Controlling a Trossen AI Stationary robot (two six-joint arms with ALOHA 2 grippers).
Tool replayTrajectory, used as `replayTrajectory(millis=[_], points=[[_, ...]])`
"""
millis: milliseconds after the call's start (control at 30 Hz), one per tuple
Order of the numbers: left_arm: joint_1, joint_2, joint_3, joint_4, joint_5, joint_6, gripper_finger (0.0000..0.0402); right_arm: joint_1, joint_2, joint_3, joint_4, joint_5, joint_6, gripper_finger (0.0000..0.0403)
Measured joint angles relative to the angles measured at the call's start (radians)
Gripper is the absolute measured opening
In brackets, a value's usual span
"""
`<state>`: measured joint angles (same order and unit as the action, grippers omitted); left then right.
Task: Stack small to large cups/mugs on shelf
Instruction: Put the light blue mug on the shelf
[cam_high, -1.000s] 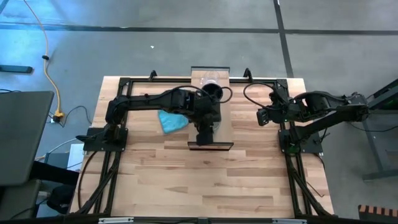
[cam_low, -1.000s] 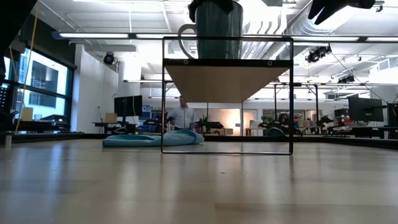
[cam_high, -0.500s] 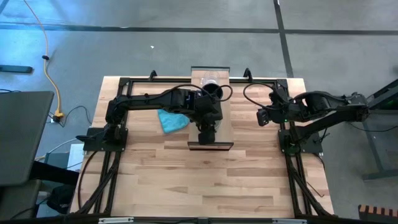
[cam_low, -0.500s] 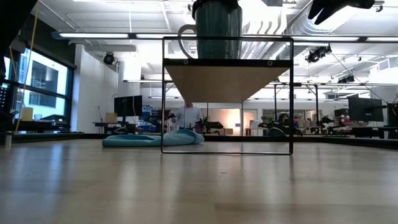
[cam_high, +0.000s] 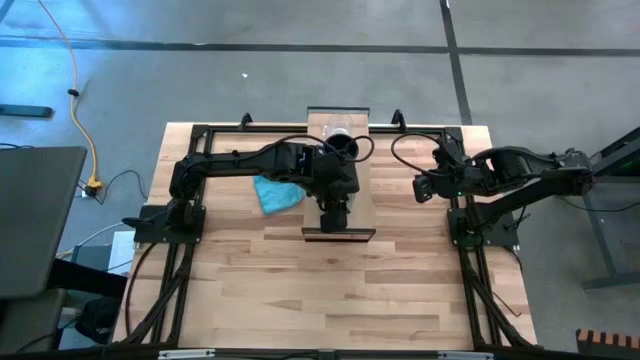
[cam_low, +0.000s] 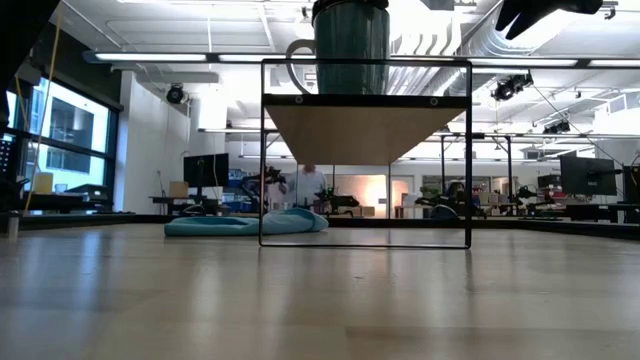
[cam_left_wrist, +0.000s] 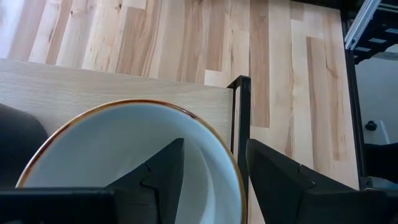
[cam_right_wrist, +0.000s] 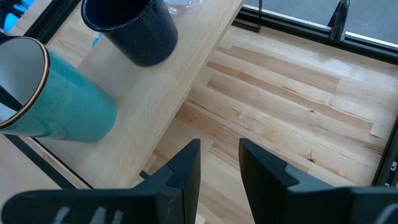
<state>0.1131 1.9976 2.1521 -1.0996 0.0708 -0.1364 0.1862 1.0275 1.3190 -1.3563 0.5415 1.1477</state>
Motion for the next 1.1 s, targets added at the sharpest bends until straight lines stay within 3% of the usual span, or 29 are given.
replayTrajectory(millis=[1100], points=[[0.000, 0.000, 0.000, 0.024, 0.012, 0.000, 0.0161, 0.000, 0.000, 0.000, 0.007, -0.003, 0.000, 0.0101]])
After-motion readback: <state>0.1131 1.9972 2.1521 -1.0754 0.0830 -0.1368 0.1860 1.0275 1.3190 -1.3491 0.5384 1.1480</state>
